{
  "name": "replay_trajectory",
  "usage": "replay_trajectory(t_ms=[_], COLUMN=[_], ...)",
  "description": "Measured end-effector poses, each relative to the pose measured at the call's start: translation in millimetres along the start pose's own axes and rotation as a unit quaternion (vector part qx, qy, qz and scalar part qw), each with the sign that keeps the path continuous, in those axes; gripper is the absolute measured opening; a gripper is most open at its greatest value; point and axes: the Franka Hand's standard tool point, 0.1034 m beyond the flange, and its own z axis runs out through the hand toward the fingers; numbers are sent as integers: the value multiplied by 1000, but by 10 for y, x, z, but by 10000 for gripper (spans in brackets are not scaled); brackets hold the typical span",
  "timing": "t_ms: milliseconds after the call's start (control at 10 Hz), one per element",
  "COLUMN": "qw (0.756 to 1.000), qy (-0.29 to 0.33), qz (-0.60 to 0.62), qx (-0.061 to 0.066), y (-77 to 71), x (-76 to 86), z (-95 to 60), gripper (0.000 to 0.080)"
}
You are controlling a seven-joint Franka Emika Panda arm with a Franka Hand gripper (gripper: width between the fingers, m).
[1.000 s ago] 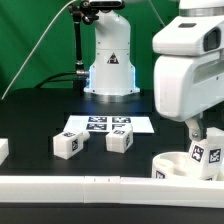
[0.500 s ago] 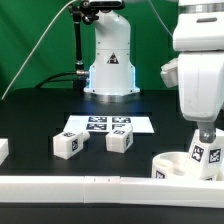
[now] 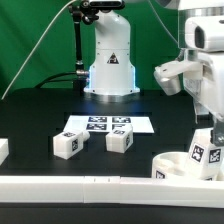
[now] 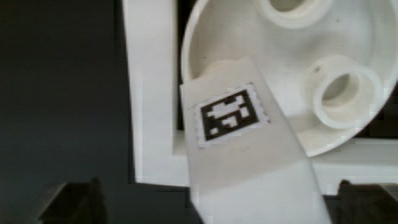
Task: Assemble stool
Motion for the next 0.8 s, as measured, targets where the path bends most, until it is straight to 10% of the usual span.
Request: replay_trajectory(t_ms=[500,800], qw=[994,994], qy=[-11,-11], qz=[-108,-106], qx=[8,8], y=[-38,-40], x=[-108,-120], z=[97,104], gripper=[649,335])
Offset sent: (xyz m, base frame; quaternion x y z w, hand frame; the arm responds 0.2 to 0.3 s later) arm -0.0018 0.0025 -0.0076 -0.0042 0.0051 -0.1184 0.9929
